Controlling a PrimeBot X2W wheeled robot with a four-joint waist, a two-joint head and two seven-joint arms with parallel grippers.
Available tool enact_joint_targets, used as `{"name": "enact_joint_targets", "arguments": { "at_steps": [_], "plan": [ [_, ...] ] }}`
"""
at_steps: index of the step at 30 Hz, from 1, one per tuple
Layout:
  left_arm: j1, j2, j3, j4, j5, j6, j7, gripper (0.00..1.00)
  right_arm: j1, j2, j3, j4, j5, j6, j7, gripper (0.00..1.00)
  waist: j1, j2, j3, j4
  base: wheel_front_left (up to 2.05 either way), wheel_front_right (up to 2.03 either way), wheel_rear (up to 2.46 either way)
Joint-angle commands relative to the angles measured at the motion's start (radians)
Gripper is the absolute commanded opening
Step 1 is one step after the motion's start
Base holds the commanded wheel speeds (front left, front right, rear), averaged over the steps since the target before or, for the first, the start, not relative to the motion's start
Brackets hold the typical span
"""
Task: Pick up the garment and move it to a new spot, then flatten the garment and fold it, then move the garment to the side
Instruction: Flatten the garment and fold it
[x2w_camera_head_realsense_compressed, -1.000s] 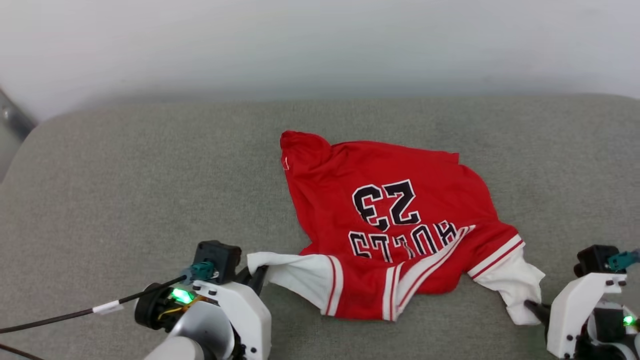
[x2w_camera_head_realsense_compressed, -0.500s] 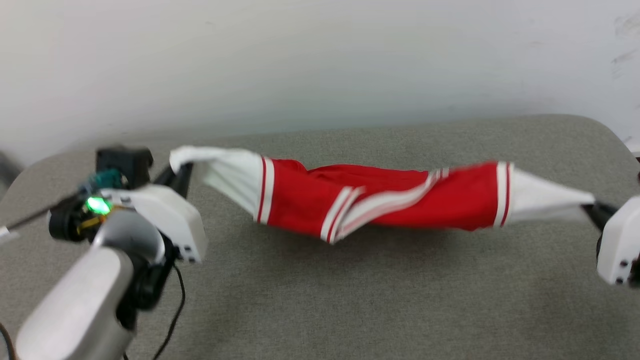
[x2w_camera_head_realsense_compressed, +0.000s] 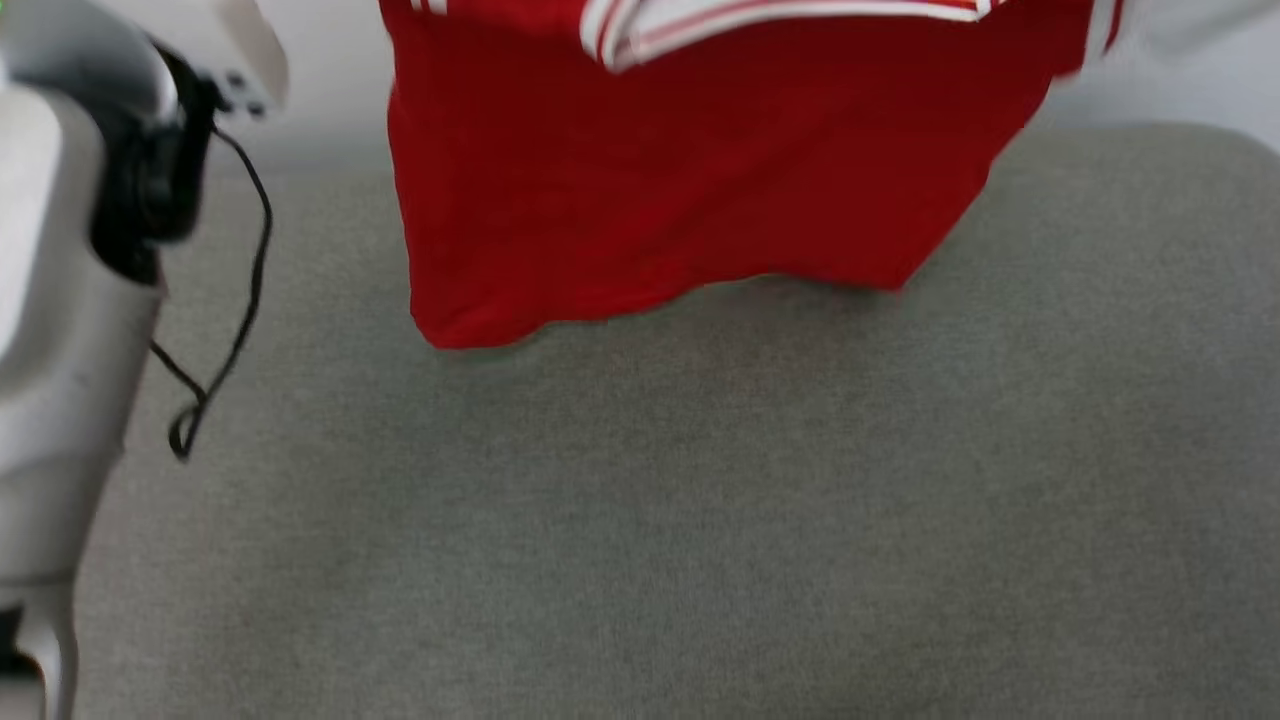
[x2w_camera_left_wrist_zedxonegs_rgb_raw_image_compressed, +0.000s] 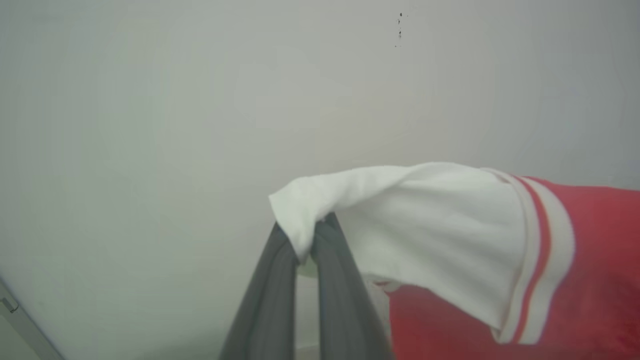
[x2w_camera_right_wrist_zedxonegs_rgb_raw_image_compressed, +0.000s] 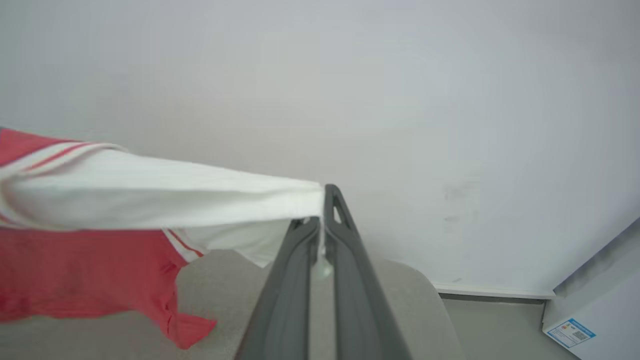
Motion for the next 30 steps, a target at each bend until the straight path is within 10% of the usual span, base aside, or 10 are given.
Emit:
{"name": "enact_joint_targets", "arguments": {
  "at_steps": [1,17,30],
  "plan": [
    [-0.047,-0.002,0.003,0.023,0.012,-0.005,-0.009,0.00,-0.051,-0.010,0.007,0.026,-0.010,-0.001,-0.023,0.00,-0.0001,0.0000,0.079,-0.002,0.00,0.00,0.00],
    [-0.593,-0.047,0.041,0.276,0.085,-0.054,-0.167,0.00,-0.634,-0.021,0.134,0.319,-0.033,-0.001,-0.356,0.00,-0.0001,0.0000,0.468,-0.042,0.00,0.00,0.00],
    [-0.703,-0.069,0.062,0.437,0.065,-0.097,-0.291,0.00,-0.832,0.005,0.296,0.511,0.044,-0.001,-0.530,0.00,-0.0001,0.0000,0.657,-0.060,0.00,0.00,0.00]
  ]
}}
